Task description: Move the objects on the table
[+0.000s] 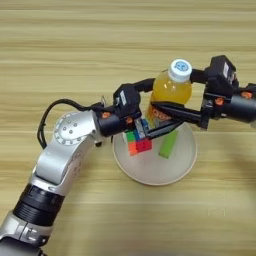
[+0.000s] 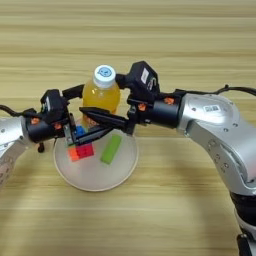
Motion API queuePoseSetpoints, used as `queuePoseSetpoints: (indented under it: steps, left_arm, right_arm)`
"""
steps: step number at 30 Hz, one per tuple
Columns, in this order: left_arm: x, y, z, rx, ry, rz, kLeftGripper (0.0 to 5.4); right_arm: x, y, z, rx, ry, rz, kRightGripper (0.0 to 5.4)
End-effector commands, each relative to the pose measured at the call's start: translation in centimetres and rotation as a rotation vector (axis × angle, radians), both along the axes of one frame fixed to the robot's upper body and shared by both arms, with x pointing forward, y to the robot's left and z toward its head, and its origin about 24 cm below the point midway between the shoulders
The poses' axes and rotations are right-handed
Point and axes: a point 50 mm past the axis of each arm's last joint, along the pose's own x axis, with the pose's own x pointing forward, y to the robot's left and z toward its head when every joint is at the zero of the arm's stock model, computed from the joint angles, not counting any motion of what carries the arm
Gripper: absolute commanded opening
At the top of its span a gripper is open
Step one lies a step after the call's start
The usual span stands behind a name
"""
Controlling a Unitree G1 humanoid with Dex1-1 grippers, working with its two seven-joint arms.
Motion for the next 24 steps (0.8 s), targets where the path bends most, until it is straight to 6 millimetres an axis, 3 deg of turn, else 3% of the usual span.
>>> queuePoseSetpoints:
  steps: [1, 5, 18, 24]
  left_arm:
    - [-0.09, -0.15, 0.12, 0.012, -0.019, -0.003, 3.98]
    - [-0.09, -0.15, 0.11, 0.01, -0.02, 0.002, 3.44]
    - [0.17, 0.0, 0.1, 0.002, -0.024, 0.02, 3.38]
    - [0.3, 0.06, 0.17, -0.003, -0.03, 0.031, 3.38]
  right_arm:
    - [-0.18, 0.01, 0.8, 0.002, -0.044, 0.004, 3.6]
    - [-0.05, -0.21, 0.9, 0.002, -0.047, -0.005, 3.6]
    - [0.17, -0.31, 0.64, -0.008, -0.045, -0.014, 3.6]
    - [0.11, -0.17, 0.68, 0.003, -0.051, -0.008, 4.49]
